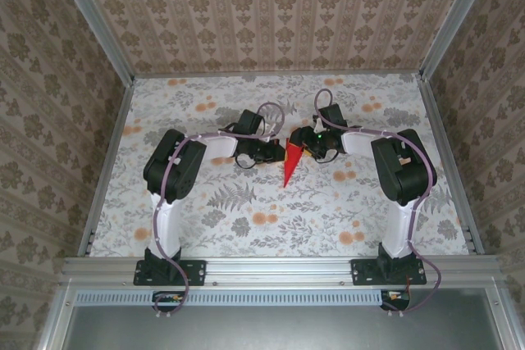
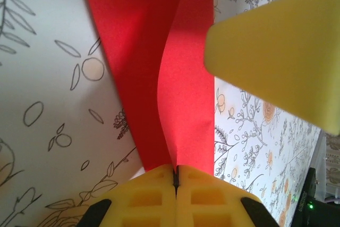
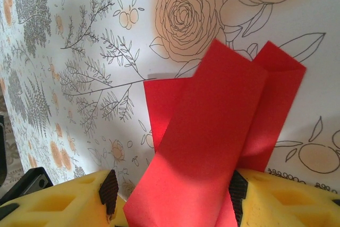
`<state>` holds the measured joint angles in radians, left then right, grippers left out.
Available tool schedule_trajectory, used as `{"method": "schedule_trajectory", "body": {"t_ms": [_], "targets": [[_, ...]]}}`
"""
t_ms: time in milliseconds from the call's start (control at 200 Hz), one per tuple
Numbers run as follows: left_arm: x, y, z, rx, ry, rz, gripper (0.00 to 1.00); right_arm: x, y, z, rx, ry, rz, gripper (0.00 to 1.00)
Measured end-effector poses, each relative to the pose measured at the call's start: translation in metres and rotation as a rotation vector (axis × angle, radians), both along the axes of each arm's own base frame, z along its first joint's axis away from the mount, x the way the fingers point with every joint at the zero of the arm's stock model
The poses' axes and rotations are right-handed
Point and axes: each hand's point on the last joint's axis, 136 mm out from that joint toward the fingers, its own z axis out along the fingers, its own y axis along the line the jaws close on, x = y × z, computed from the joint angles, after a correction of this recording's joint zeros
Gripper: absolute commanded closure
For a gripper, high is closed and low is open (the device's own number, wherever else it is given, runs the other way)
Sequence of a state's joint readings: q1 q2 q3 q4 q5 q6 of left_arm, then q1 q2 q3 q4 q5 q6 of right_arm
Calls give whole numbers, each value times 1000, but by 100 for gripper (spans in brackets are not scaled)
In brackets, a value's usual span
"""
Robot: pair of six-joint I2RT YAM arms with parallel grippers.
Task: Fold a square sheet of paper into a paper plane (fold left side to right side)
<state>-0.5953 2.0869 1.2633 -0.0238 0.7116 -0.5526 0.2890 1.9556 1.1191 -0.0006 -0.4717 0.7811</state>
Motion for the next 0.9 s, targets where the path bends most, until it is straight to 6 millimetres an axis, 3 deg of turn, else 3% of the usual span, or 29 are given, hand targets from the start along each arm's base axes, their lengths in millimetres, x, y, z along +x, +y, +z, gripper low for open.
{"method": "schedule_trajectory", "body": {"t_ms": [415,675,900], "targets": [[-1,-3,-10,15,20,-6,98,0,1,0,-3,-1,7,39],[-2,-3,-13,21,33,-9,98,-1,1,3,-10,-11,19,33],[-2,-3,-14,22,32,-11,98,-4,-6,18,-32,-26,15,29]]}}
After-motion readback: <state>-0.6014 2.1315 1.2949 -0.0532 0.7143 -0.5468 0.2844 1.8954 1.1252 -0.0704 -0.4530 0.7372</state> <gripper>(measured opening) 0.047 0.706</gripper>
